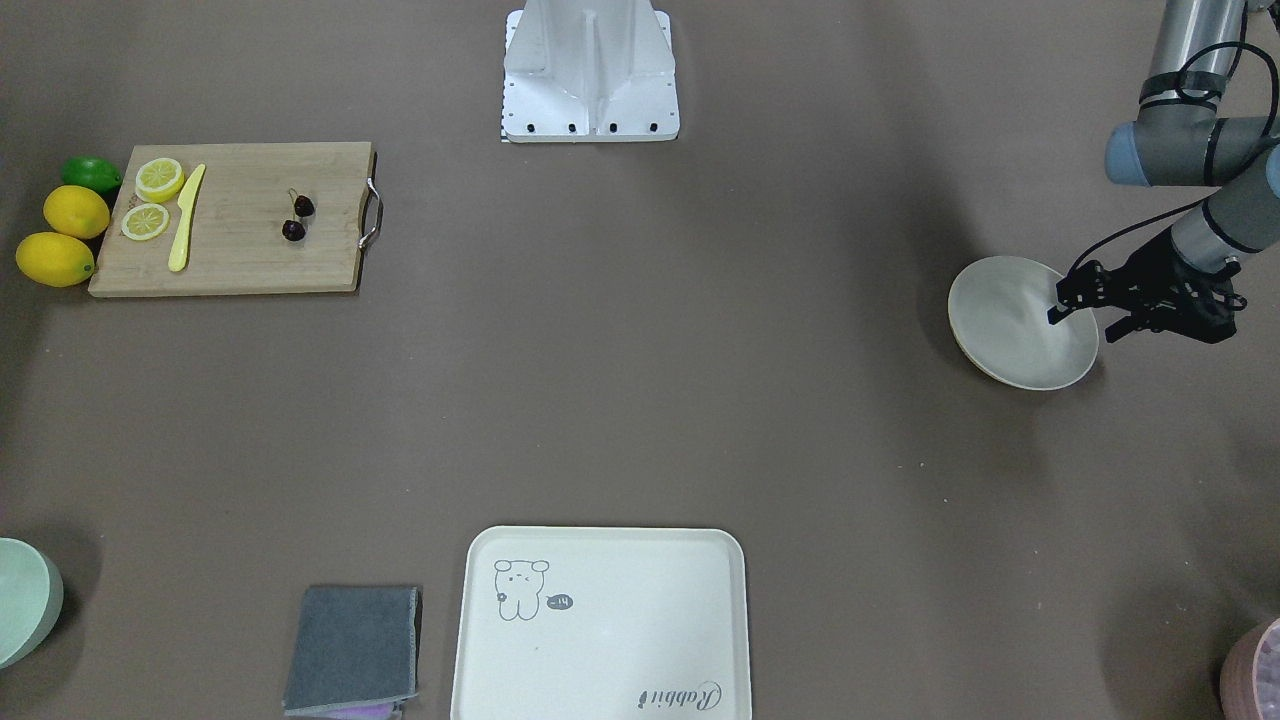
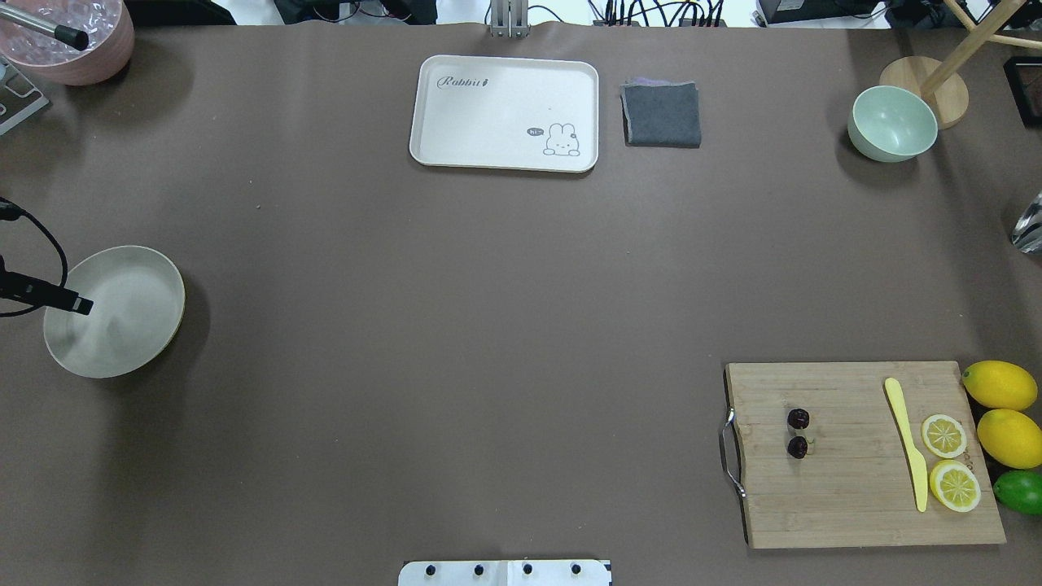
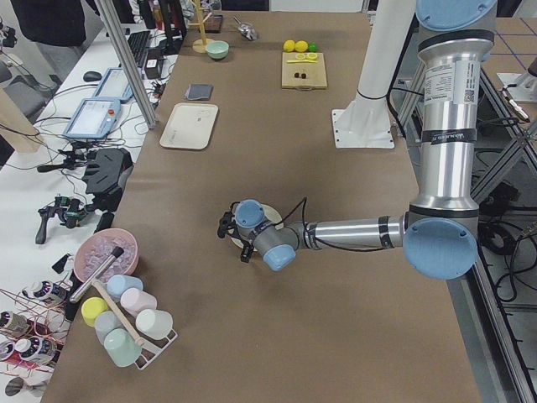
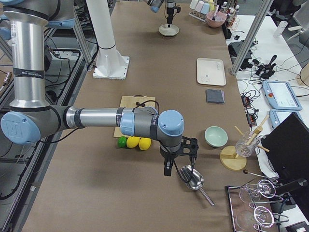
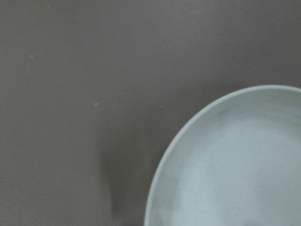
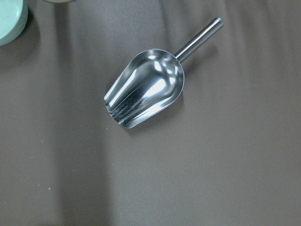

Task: Place red cherry on plate
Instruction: 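Grasp the rim of the white bowl with the left gripper, then slide the white bowl with the left gripper toward the table center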

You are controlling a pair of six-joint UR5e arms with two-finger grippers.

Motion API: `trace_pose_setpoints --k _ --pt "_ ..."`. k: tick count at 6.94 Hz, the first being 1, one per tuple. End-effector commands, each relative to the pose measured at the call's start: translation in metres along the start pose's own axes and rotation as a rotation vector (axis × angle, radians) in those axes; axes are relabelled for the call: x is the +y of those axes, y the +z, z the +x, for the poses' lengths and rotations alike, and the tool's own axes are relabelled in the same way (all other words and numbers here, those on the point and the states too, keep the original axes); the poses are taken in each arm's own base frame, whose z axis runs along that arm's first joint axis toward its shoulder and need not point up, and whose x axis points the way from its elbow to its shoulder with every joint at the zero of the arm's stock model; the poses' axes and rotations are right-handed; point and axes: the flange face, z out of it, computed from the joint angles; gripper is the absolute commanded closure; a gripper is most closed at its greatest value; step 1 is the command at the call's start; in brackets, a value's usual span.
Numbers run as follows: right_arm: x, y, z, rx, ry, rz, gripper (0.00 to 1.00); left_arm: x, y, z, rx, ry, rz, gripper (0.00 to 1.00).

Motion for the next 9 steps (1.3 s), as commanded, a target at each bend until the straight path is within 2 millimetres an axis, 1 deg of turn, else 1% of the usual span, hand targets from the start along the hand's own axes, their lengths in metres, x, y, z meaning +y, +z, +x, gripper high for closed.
trace_pose_setpoints --k 1,2,3,5,6,7,8,9 --pt "0.001 0.000 0.000 0.000 0.002 -0.001 0.00 0.004 0.003 0.003 0.029 0.001 -0.028 1.00" --pt "0.001 -0.002 -0.002 0.002 -0.002 0.004 0.00 0.006 -0.005 0.004 0.085 -0.012 -0.057 1.00" --pt "0.001 -0.002 -0.002 0.002 -0.002 0.004 0.00 -0.001 -0.029 -0.015 0.095 -0.061 -0.032 1.00" --pt "-0.001 -0.003 -0.003 0.000 -0.003 0.006 0.00 -0.008 -0.059 -0.026 0.155 -0.113 -0.021 1.00" --pt "-0.001 -0.004 -0.004 -0.003 -0.004 0.008 0.00 -0.034 -0.075 -0.015 0.195 -0.163 -0.012 1.00" --pt "-0.001 -0.004 -0.004 -0.006 -0.006 0.009 0.00 -0.075 -0.087 0.014 0.217 -0.208 0.016 1.00" --pt "-0.001 -0.006 -0.006 -0.006 -0.012 0.012 0.00 -0.119 -0.099 0.050 0.236 -0.252 0.052 1.00" --pt "0.000 -0.005 -0.006 -0.007 -0.013 0.012 0.00 -0.160 -0.103 0.092 0.229 -0.322 0.103 1.00"
